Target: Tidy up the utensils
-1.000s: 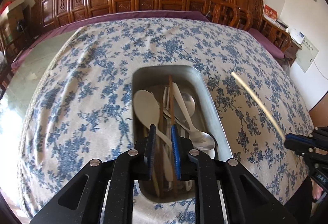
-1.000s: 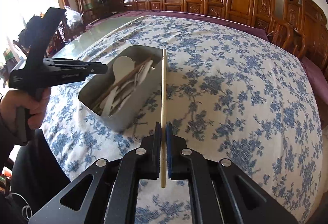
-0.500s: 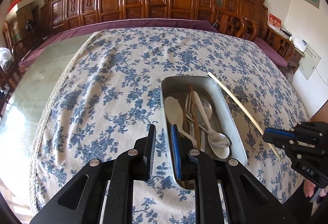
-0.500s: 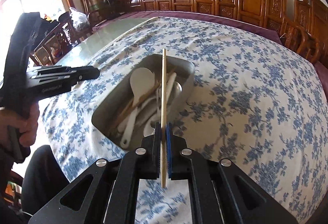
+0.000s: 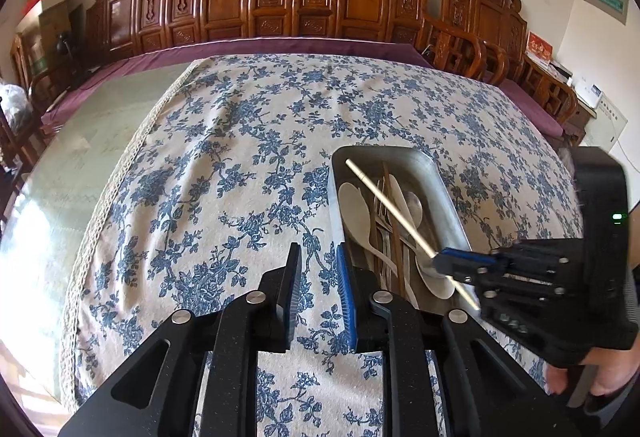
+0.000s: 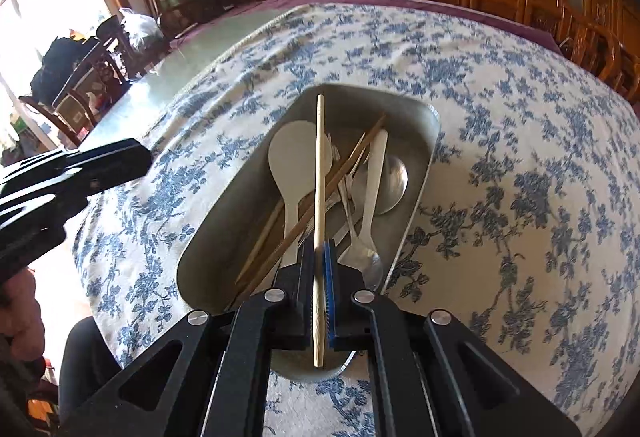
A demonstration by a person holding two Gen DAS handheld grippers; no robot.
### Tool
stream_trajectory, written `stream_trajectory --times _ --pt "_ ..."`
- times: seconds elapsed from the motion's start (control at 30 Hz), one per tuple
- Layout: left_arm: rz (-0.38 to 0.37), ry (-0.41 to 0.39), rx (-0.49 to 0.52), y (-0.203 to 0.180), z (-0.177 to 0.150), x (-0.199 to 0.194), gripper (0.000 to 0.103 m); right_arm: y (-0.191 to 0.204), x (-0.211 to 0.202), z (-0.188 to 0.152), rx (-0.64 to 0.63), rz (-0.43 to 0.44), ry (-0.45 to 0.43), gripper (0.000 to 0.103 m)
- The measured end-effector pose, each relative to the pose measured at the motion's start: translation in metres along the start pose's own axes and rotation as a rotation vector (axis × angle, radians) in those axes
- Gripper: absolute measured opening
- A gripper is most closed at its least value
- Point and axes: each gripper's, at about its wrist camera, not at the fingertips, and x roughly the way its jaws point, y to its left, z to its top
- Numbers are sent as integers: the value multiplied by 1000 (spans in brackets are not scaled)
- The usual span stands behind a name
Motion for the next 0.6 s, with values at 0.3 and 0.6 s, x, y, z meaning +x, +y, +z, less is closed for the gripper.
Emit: stream_trajectory --times 0.3,0.6 --pt "-3 -18 10 -7 -2 -13 20 -3 -10 -4 -14 9 -55 11" --pt "-18 -41 22 -21 -9 -29 20 -5 -74 -19 -49 15 -184 22"
